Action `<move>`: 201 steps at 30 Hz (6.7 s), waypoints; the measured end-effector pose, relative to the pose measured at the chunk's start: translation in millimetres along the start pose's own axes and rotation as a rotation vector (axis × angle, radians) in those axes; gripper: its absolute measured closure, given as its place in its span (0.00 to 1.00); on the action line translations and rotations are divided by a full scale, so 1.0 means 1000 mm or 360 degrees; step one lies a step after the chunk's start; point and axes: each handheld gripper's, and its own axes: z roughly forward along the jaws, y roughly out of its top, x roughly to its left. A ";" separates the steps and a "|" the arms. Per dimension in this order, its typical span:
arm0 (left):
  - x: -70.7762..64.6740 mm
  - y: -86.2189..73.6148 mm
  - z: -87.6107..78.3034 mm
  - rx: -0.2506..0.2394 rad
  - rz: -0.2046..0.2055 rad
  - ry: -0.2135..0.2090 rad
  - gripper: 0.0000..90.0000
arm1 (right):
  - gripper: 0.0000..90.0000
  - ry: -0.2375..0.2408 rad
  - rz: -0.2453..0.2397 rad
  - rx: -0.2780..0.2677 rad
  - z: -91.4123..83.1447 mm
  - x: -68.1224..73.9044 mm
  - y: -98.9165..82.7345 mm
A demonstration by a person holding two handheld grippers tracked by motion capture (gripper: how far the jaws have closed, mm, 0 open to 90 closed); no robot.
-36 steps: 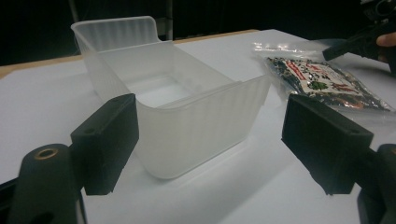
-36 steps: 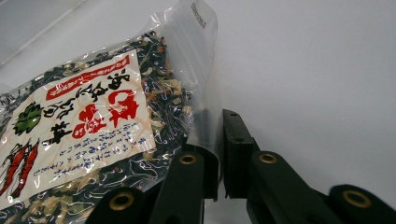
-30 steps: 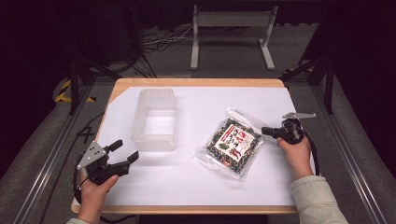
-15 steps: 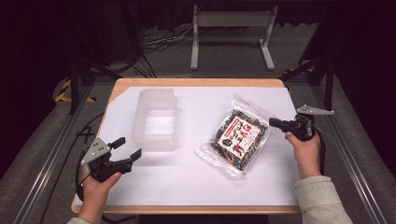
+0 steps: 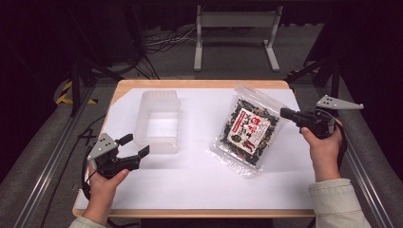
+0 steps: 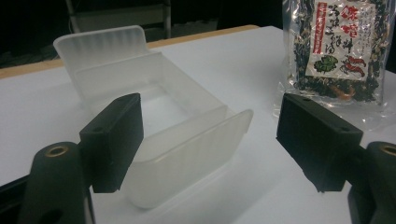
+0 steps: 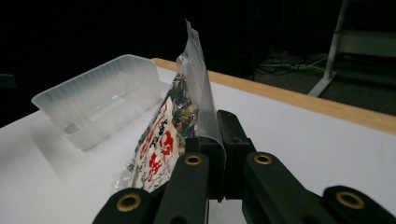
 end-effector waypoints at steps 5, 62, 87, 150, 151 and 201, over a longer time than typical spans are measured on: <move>-0.002 0.006 0.001 -0.0060 -0.0002 0.0001 0.25 | 1.00 0.0009 -0.0096 -0.0078 -0.014 0.015 0.019; -0.058 0.060 0.052 -0.0203 0.0161 -0.0345 0.30 | 1.00 0.0549 -0.0453 -0.0294 0.009 0.109 0.077; -0.063 0.060 0.052 -0.0251 0.0180 -0.0560 0.37 | 1.00 0.0799 -0.0475 -0.0312 0.032 0.135 0.068; -0.073 0.073 0.054 -0.0193 0.0302 -0.0890 0.80 | 0.78 0.0605 -0.0496 -0.0356 0.036 0.131 0.061; -0.073 0.073 0.054 -0.0193 0.0302 -0.0890 0.80 | 0.78 0.0605 -0.0496 -0.0356 0.036 0.131 0.061; -0.011 0.147 0.073 -0.0357 0.0184 -0.0403 0.80 | 0.67 0.0332 -0.0375 -0.0271 0.025 0.083 0.030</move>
